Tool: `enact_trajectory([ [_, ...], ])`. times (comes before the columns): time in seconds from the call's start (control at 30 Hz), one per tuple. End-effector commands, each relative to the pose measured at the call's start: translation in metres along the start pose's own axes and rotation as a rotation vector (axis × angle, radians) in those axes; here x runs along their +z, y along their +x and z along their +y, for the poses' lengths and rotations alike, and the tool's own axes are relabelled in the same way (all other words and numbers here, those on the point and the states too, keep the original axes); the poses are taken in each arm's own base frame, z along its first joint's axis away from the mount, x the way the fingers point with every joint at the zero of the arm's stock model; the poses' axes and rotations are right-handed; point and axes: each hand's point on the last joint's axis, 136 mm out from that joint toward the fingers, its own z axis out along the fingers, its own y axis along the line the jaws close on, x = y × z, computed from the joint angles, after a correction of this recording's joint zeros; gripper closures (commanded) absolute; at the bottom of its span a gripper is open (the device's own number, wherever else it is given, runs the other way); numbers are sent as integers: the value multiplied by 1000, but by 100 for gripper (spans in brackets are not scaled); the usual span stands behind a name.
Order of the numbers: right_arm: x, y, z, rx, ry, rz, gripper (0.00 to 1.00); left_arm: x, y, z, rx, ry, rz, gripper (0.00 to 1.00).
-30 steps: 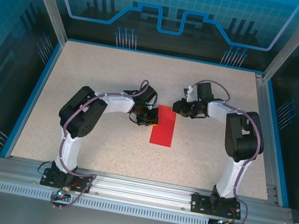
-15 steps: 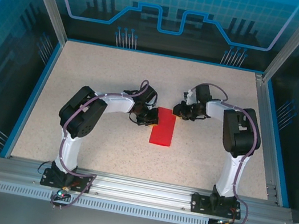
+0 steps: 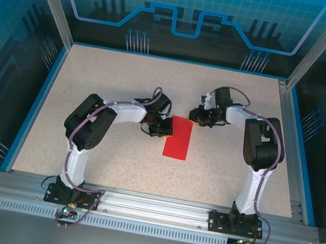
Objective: Fold a paper plane with a square sheet of paper (pick it up from the middle)
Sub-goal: First fold in half a square sheet of paper at the center of the table.
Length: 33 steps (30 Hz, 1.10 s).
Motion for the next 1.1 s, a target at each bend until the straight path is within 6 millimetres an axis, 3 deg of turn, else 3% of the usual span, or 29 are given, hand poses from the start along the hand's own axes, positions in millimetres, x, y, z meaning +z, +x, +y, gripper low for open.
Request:
enact_trajectory([
  [0.0, 7, 2, -20, 67, 25, 22, 82, 21, 31, 50, -33, -155, 95, 100],
  [0.17, 13, 13, -35, 99, 74, 56, 82, 20, 28, 47, -34, -149, 87, 100],
  [0.4, -4, -5, -6, 56, 14, 32, 81, 19, 26, 46, -29, -154, 84, 100],
  [0.57, -11, -16, 3, 63, -30, 13, 81, 21, 27, 49, -40, -157, 86, 100],
  [1.07, 7, -8, -21, 118, 10, 41, 81, 24, 27, 50, -49, -162, 91, 100],
])
